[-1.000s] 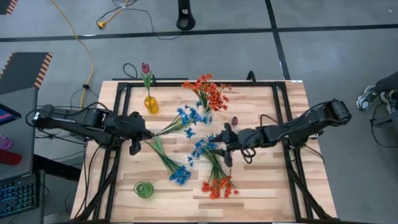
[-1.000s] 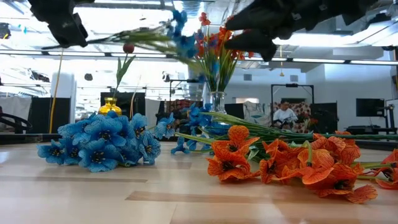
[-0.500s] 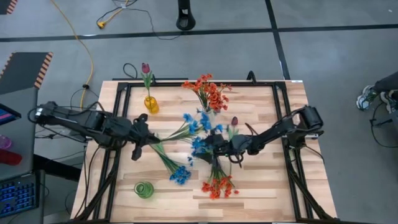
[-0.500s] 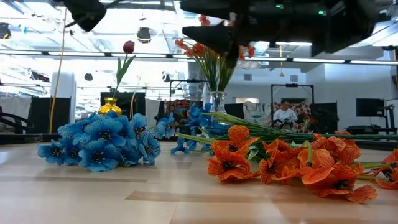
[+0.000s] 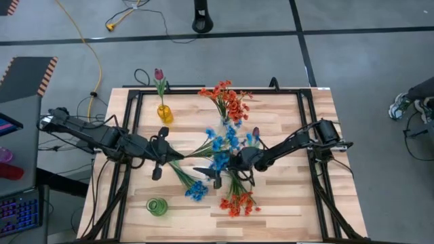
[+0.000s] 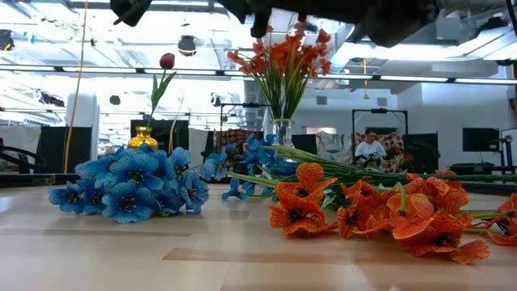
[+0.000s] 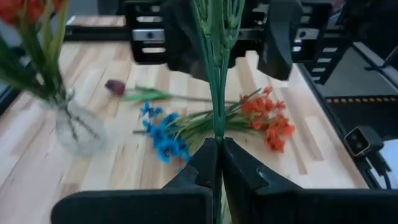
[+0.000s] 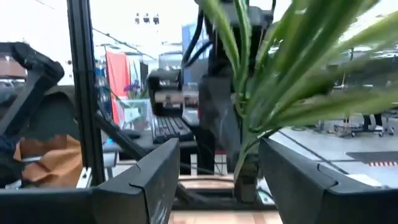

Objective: Sort flowers into vase by color
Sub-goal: Put the top blue flowers into the green vase

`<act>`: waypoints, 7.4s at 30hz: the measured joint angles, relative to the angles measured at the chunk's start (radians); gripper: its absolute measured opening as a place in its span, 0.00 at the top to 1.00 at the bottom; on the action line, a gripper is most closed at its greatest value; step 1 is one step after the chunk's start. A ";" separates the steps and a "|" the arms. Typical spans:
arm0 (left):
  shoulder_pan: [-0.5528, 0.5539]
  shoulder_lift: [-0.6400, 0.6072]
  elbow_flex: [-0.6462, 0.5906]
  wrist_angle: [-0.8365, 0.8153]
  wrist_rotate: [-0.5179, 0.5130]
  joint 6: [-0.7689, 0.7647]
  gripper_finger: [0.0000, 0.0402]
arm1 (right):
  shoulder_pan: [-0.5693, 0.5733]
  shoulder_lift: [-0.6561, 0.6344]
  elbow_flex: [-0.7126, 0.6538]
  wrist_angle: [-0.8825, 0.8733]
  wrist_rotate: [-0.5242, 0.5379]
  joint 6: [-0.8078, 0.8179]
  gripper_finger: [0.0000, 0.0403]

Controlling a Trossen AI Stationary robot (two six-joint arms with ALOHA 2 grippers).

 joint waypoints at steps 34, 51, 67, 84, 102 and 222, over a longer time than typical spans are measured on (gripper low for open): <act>-0.050 0.030 -0.001 0.041 -0.027 0.080 0.88 | -0.001 -0.002 0.095 -0.028 -0.001 -0.079 0.90; -0.049 0.164 -0.001 0.131 0.003 0.049 0.53 | -0.001 -0.002 0.095 -0.142 -0.001 0.027 0.89; -0.040 0.227 -0.001 0.204 0.000 0.035 0.66 | 0.013 -0.002 0.095 -0.268 -0.005 0.045 0.89; -0.040 0.227 -0.001 0.205 0.000 0.035 0.99 | 0.013 -0.002 0.095 -0.262 -0.006 0.045 0.83; -0.069 0.123 -0.001 0.096 -0.094 -0.041 1.00 | 0.015 -0.055 0.095 -0.468 -0.004 0.043 0.32; -0.987 0.476 -0.001 -0.225 -0.752 -0.962 0.67 | 0.014 -0.107 0.095 -0.584 -0.001 0.116 0.31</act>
